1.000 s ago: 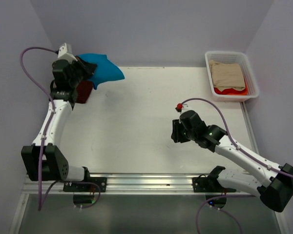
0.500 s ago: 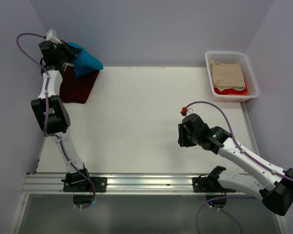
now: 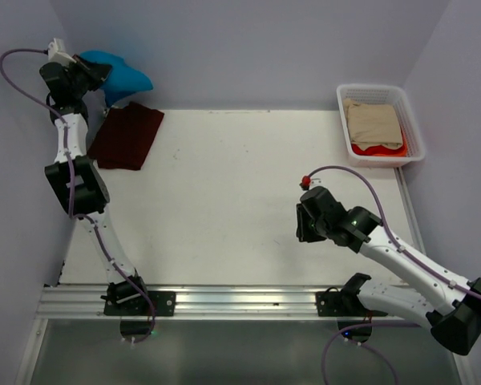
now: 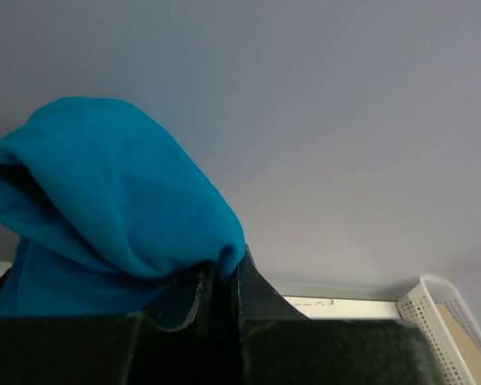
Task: Fold and stack the t-shirts
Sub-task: Neatly place the folded tshirt to the corner
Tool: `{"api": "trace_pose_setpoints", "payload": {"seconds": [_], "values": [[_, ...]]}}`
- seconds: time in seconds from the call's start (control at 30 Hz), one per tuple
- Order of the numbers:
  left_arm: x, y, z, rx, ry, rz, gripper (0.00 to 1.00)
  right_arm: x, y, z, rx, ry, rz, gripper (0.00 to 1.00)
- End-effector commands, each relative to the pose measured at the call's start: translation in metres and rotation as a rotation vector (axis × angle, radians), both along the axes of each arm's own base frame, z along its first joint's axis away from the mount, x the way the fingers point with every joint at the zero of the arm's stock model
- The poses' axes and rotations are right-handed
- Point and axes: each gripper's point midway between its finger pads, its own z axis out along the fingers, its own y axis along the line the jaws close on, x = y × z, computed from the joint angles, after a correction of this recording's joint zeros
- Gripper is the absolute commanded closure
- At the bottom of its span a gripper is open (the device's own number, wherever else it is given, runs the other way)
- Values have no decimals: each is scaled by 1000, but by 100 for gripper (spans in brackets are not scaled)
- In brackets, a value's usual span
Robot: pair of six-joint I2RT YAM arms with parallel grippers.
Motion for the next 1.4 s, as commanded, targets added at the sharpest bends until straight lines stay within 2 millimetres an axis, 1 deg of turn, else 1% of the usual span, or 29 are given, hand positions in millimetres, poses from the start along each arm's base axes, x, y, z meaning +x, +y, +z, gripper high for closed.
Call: {"api": "trace_pose_setpoints", "payload": {"seconds": [0.0,0.03,0.1,0.13,0.17,0.2,0.23,0.33,0.4,0.47,0.5,0.57,0.63,0.7,0.73,0.77,0.83,0.87,0.97,1.0,1.07,1.1,1.17,1.2,1.23,1.27,1.3,1.33,1.37], "values": [[6,20,-50,-44,33,26,100,2,1,18,37,-35,-23,69],[2,20,-87,-72,106,34,100,2,1,20,45,-39,-21,69],[-3,20,-123,-98,174,39,100,1,2,24,58,-48,-15,70],[-10,16,-154,-134,241,41,100,2,3,28,64,-56,-11,70],[-15,14,-168,-155,271,45,100,2,3,29,67,-59,-8,70],[-20,13,-170,-166,276,54,100,3,4,32,76,-67,-6,70],[-28,10,-187,-183,322,55,100,3,5,33,78,-72,0,70],[-44,7,-205,-207,403,69,100,1,7,36,108,-87,14,70],[-52,0,-201,-225,410,45,100,0,8,40,135,-110,21,70],[-62,-3,-207,-239,440,52,100,-1,7,37,142,-118,24,70],[-65,-2,-200,-232,434,65,100,-1,7,37,145,-121,26,70],[-72,-1,-199,-227,461,86,100,-4,6,37,153,-129,32,70],[-78,0,-199,-259,477,98,100,-7,5,34,159,-128,38,70],[-82,0,-189,-296,468,100,100,-8,4,34,173,-140,39,70],[-88,0,-191,-341,477,105,100,-9,3,31,171,-136,39,70],[-89,-1,-178,-345,448,103,100,-10,3,32,176,-139,42,70],[-90,-3,-168,-372,433,103,100,-11,4,30,183,-138,44,70],[-90,-4,-157,-380,412,102,100,-11,4,31,192,-146,43,70],[-98,-12,-148,-455,409,84,100,-11,4,31,202,-154,43,70],[-104,-14,-159,-492,438,102,100,-12,4,30,205,-154,45,70],[-111,-15,-156,-514,428,126,98,-10,5,31,205,-159,42,70],[-119,-18,-167,-546,453,138,98,-9,5,31,202,-160,41,70],[-126,-20,-164,-560,447,158,96,-9,5,29,199,-158,44,70],[-132,-21,-174,-573,475,176,88,-9,5,27,195,-157,45,69],[-140,-22,-173,-579,506,204,76,-9,6,27,197,-156,49,68],[-145,-16,-176,-569,518,252,55,-9,6,26,197,-156,53,67],[-152,-15,-180,-552,537,283,43,-9,7,26,198,-155,56,66],[-162,-13,-171,-538,542,322,24,-9,7,25,198,-155,55,62],[-168,-4,-170,-523,543,391,0,-8,8,26,199,-158,57,61]]}}
